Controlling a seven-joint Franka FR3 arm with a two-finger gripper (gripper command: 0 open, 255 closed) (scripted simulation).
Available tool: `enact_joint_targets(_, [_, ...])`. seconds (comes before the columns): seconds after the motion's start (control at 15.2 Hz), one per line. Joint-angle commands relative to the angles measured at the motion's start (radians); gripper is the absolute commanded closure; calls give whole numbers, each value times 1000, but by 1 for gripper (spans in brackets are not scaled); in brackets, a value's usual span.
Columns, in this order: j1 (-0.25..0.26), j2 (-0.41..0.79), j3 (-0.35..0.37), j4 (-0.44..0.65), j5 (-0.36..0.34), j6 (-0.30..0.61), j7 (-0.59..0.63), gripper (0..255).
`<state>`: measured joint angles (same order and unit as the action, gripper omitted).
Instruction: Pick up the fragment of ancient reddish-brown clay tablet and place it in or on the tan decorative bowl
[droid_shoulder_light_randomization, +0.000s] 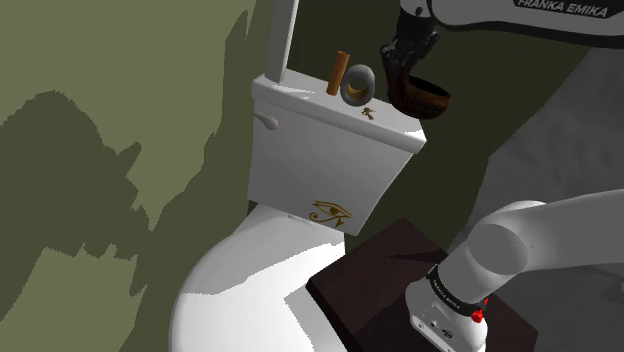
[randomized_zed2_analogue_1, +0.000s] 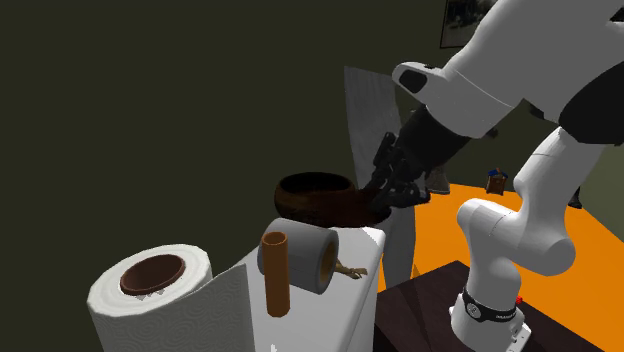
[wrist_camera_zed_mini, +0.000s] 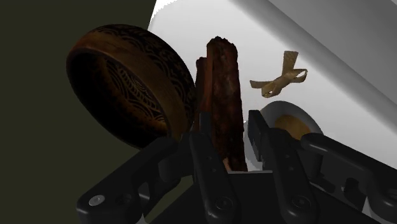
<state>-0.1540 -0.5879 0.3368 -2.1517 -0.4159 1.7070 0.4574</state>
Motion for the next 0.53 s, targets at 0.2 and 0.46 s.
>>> enact_joint_targets(0.2, [-8, 19, 1, 85, -2, -57, -30, 255])
enact_joint_targets(0.46, [-15, 37, 4, 151, -4, -101, -51, 255])
